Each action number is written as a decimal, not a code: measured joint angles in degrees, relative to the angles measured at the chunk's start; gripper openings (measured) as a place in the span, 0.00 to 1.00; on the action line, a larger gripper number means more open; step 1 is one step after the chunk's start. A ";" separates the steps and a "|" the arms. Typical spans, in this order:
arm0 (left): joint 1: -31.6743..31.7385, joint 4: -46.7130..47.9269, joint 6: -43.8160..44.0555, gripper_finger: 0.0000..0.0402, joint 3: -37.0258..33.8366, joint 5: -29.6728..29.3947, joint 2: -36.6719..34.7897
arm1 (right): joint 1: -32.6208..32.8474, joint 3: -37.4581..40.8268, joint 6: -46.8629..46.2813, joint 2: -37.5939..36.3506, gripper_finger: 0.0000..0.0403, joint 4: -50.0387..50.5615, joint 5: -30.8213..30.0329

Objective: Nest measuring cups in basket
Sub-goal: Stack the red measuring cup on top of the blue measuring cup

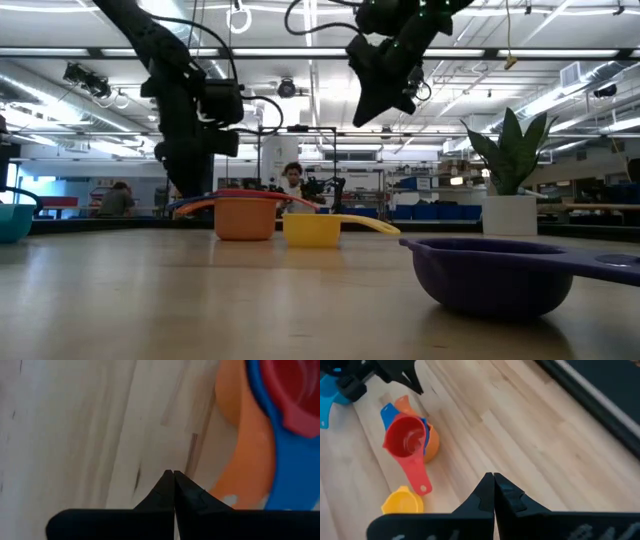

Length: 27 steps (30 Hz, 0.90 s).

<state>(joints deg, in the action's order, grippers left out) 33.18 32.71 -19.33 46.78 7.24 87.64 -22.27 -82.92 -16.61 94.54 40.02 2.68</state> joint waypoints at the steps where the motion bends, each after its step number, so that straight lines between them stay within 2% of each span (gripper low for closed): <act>1: -0.01 -0.75 0.02 0.00 -0.53 0.10 0.00 | 0.40 1.28 -1.08 0.00 0.00 -1.39 -0.32; 6: -0.05 -1.86 0.24 0.00 -2.33 0.67 0.00 | 2.27 7.25 -5.62 0.00 0.00 -7.99 -3.64; 10: -0.54 -2.45 1.07 0.00 -2.99 4.38 0.00 | 3.49 11.61 -7.77 0.07 0.00 -14.33 -3.71; 14: -2.68 -2.80 2.21 0.00 -3.23 5.08 0.00 | 4.26 14.87 -10.10 0.07 0.00 -19.11 -4.02; 27: -11.46 -7.08 10.06 0.00 -3.23 5.16 0.03 | 5.71 18.76 -10.83 0.60 0.00 -26.50 -4.18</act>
<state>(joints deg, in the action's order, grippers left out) 21.72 25.63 -9.27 43.55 12.40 87.66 -16.56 -64.16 -27.44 95.14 13.52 -1.50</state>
